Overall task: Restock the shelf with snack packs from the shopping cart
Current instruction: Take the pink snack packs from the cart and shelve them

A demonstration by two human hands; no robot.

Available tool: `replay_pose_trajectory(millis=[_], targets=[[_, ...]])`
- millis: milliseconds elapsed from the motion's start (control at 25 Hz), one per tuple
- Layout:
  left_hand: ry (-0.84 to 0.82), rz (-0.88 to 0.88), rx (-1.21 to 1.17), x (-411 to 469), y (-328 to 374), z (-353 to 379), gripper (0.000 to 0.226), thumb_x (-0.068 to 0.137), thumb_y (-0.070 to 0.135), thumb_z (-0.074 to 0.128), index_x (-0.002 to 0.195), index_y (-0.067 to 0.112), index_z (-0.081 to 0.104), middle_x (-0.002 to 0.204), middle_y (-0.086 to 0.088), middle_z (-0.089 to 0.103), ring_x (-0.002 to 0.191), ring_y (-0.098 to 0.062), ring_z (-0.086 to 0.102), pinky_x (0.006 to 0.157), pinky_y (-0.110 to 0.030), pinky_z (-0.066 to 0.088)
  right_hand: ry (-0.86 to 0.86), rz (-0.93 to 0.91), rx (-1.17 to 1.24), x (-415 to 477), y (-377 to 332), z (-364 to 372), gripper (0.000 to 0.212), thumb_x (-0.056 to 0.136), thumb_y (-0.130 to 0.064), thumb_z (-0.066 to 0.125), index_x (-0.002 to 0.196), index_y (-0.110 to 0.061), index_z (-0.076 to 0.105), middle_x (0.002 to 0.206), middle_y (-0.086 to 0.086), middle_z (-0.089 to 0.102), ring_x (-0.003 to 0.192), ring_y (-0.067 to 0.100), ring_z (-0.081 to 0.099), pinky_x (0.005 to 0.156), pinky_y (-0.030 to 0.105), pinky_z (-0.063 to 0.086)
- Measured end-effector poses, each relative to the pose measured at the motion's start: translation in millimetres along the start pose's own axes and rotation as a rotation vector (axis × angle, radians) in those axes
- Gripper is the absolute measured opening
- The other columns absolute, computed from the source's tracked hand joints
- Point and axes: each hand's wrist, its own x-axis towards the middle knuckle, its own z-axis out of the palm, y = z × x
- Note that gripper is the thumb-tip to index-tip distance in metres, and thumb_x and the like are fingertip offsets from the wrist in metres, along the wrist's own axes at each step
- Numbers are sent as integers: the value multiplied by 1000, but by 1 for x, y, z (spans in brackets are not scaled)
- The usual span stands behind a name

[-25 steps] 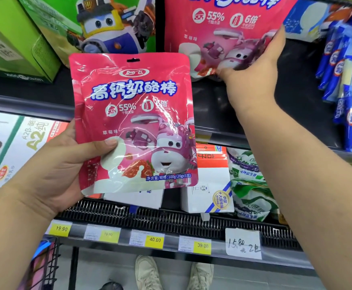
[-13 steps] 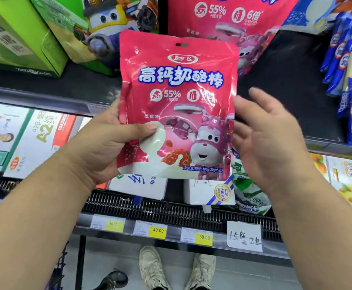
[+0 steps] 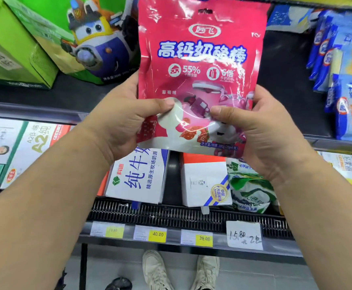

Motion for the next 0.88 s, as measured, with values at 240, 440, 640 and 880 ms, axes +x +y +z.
replay_pose_trajectory(millis=[240,440,640,880], targets=[[43,152,157,10,0,2,56,75,6,78,126,14,58,113,-10,73,103,-27,71,84,-40,59,42,-238,-62,23,-8,-2,48,78,10,71,117,-7,50,99,12,68,84,24,72,59,34,57],[164,335,396,29,-10,8,77,69,15,80,137,8,44,126,-7,65,116,-20,64,102,-44,50,45,-422,-374,47,-4,-2,52,79,-9,77,120,-13,46,113,7,67,102,21,69,82,42,59],[229,414,547,38,-16,7,78,70,22,78,138,11,42,126,-1,63,115,-12,62,102,-37,49,40,-406,-551,49,3,-15,71,70,-13,84,126,-15,40,117,-1,65,108,9,66,97,35,53],[515,418,884,42,-17,11,95,66,45,84,144,17,39,127,-6,51,111,-18,52,100,-29,42,274,-437,-748,55,6,-11,67,66,-21,85,118,-21,42,109,-6,67,101,11,67,90,34,56]])
